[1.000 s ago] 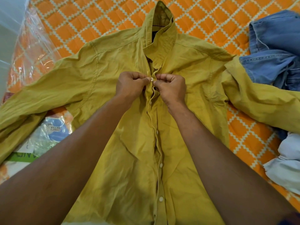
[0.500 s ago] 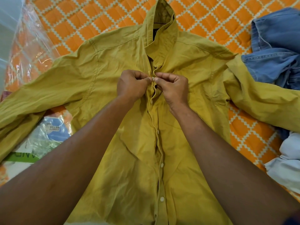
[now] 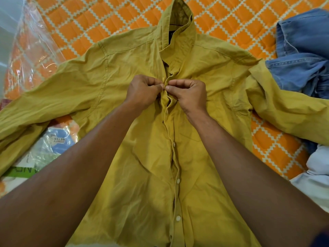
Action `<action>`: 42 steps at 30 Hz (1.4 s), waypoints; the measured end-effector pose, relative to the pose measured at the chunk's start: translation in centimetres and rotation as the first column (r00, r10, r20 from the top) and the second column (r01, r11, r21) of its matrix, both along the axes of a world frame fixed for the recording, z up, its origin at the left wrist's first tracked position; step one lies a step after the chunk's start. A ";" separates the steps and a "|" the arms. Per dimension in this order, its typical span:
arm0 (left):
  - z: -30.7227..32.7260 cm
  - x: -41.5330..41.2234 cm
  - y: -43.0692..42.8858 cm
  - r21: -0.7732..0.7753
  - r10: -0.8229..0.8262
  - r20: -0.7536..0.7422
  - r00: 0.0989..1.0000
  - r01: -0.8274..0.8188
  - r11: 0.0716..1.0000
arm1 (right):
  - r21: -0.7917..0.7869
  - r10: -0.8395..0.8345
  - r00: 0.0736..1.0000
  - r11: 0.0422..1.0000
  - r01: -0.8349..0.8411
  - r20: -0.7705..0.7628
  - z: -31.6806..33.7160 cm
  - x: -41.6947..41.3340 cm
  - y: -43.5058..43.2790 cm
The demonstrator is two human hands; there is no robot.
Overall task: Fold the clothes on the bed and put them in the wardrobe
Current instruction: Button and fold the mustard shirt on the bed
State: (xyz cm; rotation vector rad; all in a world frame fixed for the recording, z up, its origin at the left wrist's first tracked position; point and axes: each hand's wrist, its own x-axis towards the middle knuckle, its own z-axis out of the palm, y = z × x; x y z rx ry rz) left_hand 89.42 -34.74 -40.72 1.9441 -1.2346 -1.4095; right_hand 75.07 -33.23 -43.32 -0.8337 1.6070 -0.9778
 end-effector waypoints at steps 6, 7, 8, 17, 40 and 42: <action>0.0 0.1 0.7 -0.054 -0.063 0.001 0.998 0.063 0.997 | 0.017 -0.001 0.997 1.000 0.003 -0.075 -0.1 0.4 0.0; 0.1 -0.1 0.8 -0.084 -0.075 0.043 0.996 0.078 0.993 | -0.001 -0.003 0.997 1.000 0.003 -0.073 -0.1 0.5 0.0; 0.1 -0.3 1.0 -0.116 -0.077 0.093 0.993 0.088 0.989 | -0.023 -0.004 0.997 1.000 0.003 -0.072 -0.1 0.5 0.1; -0.3 -2.0 1.5 -0.232 0.022 0.351 0.936 0.064 0.971 | -0.093 -0.005 0.997 0.996 -0.002 -0.075 -0.4 0.5 0.7; -1.1 -0.4 1.1 -0.165 -0.106 0.188 0.976 0.138 0.977 | -0.017 0.238 0.944 0.968 -0.249 -0.227 0.0 -0.2 -0.2; -1.3 -0.1 0.8 -0.151 -0.117 0.161 0.980 0.141 0.978 | -0.015 0.259 0.930 0.962 -0.272 -0.260 -0.1 0.0 -0.2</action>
